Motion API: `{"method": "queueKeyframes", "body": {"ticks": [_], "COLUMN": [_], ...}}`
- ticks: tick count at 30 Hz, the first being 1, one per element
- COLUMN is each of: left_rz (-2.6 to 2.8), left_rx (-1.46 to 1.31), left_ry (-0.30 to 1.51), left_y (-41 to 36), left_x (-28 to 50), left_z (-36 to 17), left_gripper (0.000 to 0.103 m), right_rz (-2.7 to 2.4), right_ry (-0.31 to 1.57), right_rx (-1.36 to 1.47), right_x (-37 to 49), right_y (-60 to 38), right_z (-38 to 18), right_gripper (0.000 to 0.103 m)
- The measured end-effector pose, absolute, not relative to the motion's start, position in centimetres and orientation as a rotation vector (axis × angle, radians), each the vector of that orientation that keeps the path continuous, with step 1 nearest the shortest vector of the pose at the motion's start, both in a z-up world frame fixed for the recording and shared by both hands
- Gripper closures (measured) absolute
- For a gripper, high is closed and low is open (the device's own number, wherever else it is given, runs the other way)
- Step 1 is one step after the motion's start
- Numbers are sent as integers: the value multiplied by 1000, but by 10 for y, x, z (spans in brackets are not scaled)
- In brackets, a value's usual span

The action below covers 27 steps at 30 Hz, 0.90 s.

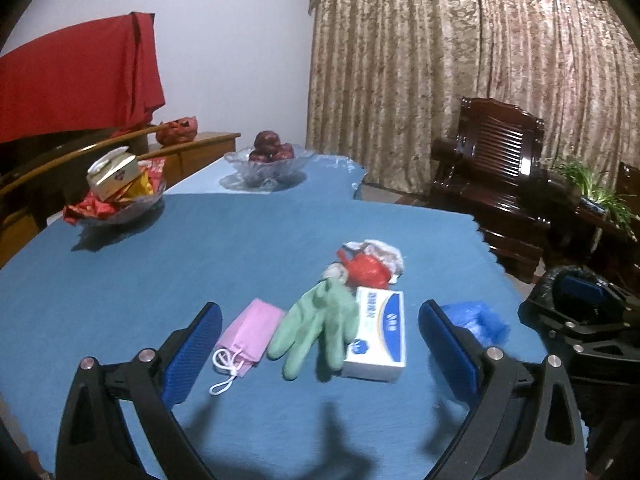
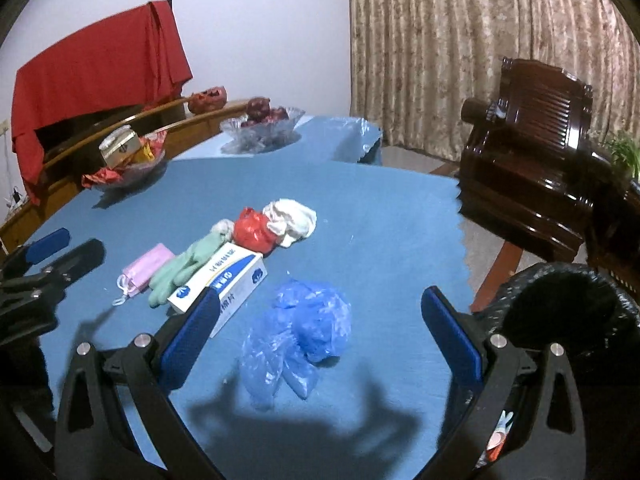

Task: Collect trash
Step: 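Move both grippers back over the table toward the blue bag and white box, then grasp the blue plastic bag with the right gripper while the left gripper approaches the white box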

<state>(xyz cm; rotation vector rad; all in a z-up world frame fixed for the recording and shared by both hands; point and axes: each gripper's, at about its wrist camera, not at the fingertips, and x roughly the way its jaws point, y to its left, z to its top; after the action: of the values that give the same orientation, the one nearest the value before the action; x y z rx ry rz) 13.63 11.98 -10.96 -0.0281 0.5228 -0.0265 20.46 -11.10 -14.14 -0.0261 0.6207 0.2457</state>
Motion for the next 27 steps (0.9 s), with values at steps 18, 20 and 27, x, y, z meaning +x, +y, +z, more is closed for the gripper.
{"method": "queueKeyframes", "body": {"ticks": [18,20,27], "left_rz": [-3,-4,-34], "left_rx": [-53,-51,-49], "left_ry": [584,586,602], "left_y": [135,135,128], "left_x": [165,167,173], "left_z": [-141,-143,-149], "left_gripper": [10,10,16], "right_rz": [216,230,282], "right_ry": [741,763,841], "right_rx": [-43,-43,-54], "right_x": [253,258,267], "right_y": [-93,-90,-84], "right_z": [-198,-201,-213], "right_gripper": [6,14,41]}}
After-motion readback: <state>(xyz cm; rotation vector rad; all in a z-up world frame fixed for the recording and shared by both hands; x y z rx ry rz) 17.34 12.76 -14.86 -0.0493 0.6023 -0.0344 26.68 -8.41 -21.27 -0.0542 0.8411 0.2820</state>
